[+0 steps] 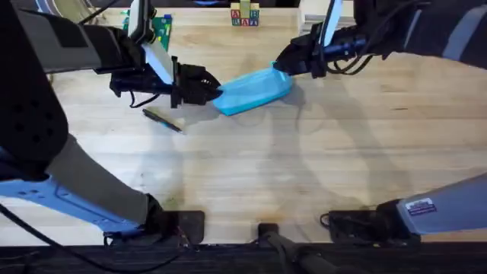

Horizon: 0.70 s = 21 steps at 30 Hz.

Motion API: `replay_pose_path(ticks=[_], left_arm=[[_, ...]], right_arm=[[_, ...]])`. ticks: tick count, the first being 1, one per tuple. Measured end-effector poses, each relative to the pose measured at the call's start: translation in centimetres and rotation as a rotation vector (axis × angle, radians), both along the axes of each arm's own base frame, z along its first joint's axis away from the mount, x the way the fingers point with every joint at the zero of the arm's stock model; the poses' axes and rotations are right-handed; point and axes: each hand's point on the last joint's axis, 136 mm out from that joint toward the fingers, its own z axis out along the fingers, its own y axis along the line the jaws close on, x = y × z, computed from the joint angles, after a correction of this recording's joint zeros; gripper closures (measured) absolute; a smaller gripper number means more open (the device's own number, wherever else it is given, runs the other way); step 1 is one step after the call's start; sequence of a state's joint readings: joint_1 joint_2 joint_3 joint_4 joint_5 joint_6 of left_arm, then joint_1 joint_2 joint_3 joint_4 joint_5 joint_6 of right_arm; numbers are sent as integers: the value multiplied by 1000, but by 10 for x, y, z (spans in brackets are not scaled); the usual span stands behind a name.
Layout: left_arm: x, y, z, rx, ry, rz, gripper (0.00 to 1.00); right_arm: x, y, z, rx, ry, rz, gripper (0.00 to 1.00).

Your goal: Unzip the bag, pick up the pens from the table one at a time and place them inside, then zip the bag closed.

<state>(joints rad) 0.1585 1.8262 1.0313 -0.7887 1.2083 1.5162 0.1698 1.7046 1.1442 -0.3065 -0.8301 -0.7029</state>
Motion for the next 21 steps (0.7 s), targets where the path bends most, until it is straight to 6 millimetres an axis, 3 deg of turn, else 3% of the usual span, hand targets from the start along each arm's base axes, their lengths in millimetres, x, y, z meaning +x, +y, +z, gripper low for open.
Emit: replay_pose_path(ticks=[9, 10, 21], left_arm=[[0, 0, 0, 0, 0, 0, 958], [0, 0, 0, 0, 0, 0, 958], [0, 0, 0, 0, 1, 0, 959]], right_arm=[[-13, 23, 0, 3, 8, 57, 972], [-22, 38, 0, 3, 9, 96, 972], [-40, 65, -2, -12, 7, 165, 972]])
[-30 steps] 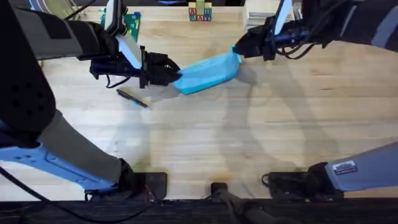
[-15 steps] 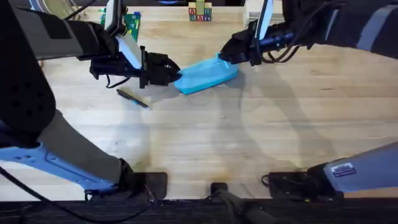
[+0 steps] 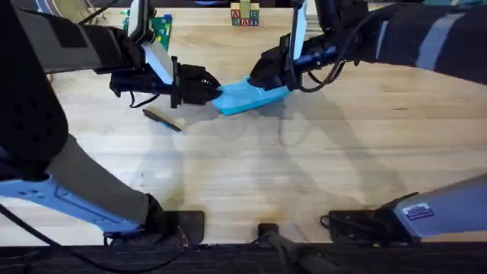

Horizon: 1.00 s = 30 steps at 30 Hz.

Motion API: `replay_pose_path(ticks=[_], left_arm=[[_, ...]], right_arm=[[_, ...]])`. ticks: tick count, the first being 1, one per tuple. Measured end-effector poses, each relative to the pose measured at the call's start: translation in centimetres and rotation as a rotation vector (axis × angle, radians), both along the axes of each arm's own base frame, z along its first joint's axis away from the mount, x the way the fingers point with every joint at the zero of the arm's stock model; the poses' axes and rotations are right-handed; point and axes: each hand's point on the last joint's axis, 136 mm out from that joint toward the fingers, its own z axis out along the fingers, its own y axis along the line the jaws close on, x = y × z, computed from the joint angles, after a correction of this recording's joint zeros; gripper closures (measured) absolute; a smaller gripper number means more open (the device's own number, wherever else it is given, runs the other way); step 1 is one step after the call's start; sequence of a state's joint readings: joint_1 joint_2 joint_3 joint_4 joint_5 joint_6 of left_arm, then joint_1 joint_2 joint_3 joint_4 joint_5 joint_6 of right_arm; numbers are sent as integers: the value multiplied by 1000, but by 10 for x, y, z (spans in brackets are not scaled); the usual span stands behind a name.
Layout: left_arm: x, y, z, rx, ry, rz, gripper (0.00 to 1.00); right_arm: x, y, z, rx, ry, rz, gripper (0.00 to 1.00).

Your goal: Unzip the bag, pick up the pens from the table one at a time and place them inside, then zip the bag closed.

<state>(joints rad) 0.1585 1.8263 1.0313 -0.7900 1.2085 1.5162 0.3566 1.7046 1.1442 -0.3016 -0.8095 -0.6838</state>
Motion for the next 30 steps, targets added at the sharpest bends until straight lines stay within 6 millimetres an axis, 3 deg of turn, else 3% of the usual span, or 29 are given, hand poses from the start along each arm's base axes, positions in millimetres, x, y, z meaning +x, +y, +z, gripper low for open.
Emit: replay_pose_path(ticks=[8, 21, 23, 30], left_arm=[[0, 0, 0, -1, 2, 0, 959], [1, 1, 1, -4, 0, 5, 958], [1, 1, 1, -4, -2, 5, 958], [0, 1, 1, -4, 1, 5, 959]], right_arm=[[-10, 15, 1, 1, -10, 43, 972], [-7, 43, 9, 15, -106, 57, 972], [-11, 54, 6, 15, -110, 70, 972], [-16, 65, 5, -5, -134, 76, 972]])
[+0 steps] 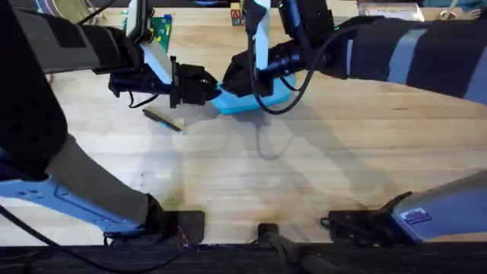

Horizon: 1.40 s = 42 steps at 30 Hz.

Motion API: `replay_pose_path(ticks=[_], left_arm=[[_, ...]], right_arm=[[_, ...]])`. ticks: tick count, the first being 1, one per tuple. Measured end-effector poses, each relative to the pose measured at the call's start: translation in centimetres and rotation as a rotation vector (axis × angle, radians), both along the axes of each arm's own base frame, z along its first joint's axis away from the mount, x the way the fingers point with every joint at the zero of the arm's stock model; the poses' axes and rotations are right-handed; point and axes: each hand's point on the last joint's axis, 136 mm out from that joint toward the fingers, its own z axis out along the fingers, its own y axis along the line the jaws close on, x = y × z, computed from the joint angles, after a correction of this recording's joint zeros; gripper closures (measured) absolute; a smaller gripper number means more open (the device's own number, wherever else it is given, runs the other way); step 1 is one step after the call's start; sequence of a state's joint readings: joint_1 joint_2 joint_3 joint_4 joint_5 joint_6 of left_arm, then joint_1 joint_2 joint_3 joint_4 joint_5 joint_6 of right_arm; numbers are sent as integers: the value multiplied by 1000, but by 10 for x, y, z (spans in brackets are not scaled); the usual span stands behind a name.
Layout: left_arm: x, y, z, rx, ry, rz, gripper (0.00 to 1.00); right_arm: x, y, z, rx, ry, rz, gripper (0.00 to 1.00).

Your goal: Unzip the bag, pick up the pens from the table one at a time and place them inside, then zip the bag closed.

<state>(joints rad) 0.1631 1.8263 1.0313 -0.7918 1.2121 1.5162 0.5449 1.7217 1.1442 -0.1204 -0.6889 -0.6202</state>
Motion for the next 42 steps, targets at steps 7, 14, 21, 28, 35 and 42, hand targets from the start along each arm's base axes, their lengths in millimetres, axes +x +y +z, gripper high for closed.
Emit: replay_pose_path(ticks=[7, 14, 21, 28, 35, 42], left_arm=[[0, 0, 0, 0, 0, 0, 959], [0, 0, 0, 0, 0, 0, 959], [0, 0, 0, 0, 0, 0, 959], [0, 0, -1, 3, 2, 0, 959], [-1, 0, -1, 4, 4, -2, 959], [1, 0, -1, 6, -11, -2, 959]], right_arm=[[-1, 3, -2, -12, 2, -12, 971], [-1, 3, -2, -11, 8, -17, 972], [-1, 3, -2, -13, 12, -20, 972], [-7, 0, -8, -35, 49, -20, 972], [-10, -2, -11, -48, 73, -19, 954], [-28, 8, -8, -21, 115, 40, 113]])
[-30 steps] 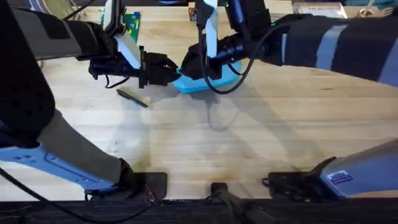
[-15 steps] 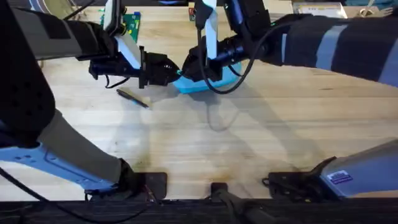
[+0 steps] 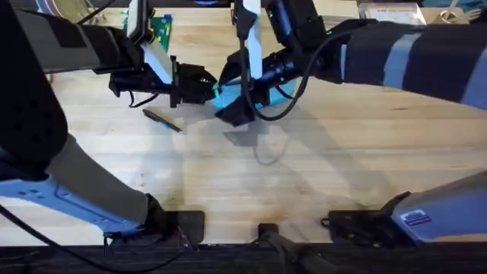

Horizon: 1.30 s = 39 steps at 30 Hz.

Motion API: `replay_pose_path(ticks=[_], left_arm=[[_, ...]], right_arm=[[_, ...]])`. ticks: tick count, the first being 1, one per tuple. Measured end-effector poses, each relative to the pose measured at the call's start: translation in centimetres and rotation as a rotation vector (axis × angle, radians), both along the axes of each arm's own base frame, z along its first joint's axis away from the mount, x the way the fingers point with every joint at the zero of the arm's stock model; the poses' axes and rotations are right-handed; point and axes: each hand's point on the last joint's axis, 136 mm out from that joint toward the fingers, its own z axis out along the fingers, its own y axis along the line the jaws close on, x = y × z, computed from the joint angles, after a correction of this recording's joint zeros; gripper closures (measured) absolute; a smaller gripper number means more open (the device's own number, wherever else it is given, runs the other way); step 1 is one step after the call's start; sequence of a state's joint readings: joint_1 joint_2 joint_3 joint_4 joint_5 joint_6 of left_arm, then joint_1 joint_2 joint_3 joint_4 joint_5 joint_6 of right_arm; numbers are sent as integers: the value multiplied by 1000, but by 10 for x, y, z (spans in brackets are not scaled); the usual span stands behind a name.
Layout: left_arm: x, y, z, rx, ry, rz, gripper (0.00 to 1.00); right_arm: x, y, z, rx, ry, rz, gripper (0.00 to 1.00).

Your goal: Unzip the bag, pick up the pens from the table one at a time and place them inside, then zip the bag closed.

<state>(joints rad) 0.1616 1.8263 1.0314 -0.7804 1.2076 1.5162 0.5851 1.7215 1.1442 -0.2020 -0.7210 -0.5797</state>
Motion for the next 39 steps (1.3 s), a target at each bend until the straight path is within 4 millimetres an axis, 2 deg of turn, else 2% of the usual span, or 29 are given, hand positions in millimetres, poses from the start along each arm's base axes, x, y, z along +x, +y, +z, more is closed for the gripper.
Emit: replay_pose_path(ticks=[1, 2, 10, 15, 20, 30, 39], left_arm=[[0, 0, 0, 1, 0, 0, 959], [0, 0, 0, 2, 0, 0, 959], [0, 0, 0, 0, 0, 0, 959], [0, 0, 0, -1, 0, 0, 959], [0, 0, 0, -1, 0, 0, 959], [0, 0, 0, -1, 0, 0, 959], [0, 0, 0, -1, 1, 0, 954]], right_arm=[[-1, 1, 0, 3, 0, 6, 35], [-2, 1, 1, 6, 3, 8, 13], [-1, 0, 3, 6, 5, 0, 5], [2, -11, 39, 1, -85, -69, 5], [-7, -24, 67, -1, -131, -101, 5], [-32, -50, 82, -65, -111, -138, 5], [-42, -59, 107, -36, -165, -152, 5]])
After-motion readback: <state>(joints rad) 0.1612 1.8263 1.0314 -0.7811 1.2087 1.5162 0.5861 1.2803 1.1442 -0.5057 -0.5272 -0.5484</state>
